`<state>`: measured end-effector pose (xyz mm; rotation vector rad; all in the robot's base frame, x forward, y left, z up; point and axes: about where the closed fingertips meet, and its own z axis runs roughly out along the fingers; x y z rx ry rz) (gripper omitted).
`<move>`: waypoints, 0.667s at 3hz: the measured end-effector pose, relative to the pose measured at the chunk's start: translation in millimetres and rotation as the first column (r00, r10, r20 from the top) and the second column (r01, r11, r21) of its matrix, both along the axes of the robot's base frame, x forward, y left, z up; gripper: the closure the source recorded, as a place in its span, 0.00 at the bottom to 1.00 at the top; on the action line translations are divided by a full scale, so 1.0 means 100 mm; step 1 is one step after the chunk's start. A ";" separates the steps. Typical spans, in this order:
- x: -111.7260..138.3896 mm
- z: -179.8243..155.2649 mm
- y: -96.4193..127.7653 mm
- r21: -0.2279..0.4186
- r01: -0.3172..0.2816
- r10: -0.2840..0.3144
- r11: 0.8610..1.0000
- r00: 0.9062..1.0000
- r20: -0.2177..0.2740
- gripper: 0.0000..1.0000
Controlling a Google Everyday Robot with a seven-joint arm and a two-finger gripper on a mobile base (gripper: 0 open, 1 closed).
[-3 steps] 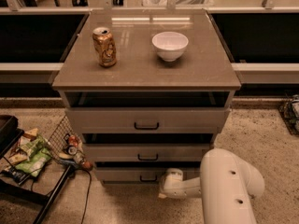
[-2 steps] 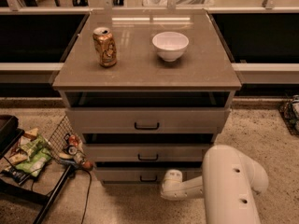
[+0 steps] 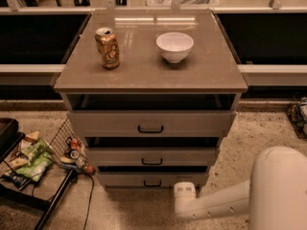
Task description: Close bottom drawer
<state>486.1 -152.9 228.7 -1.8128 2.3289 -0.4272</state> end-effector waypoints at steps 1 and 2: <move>-0.35 0.70 -0.31 -0.092 0.046 -0.043 0.995 0.998 0.038 1.00; -0.81 1.69 -0.65 -0.228 0.090 -0.073 0.969 0.994 0.083 1.00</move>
Offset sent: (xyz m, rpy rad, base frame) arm -0.1105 -0.0945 0.2714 -0.3660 -0.1264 -0.1055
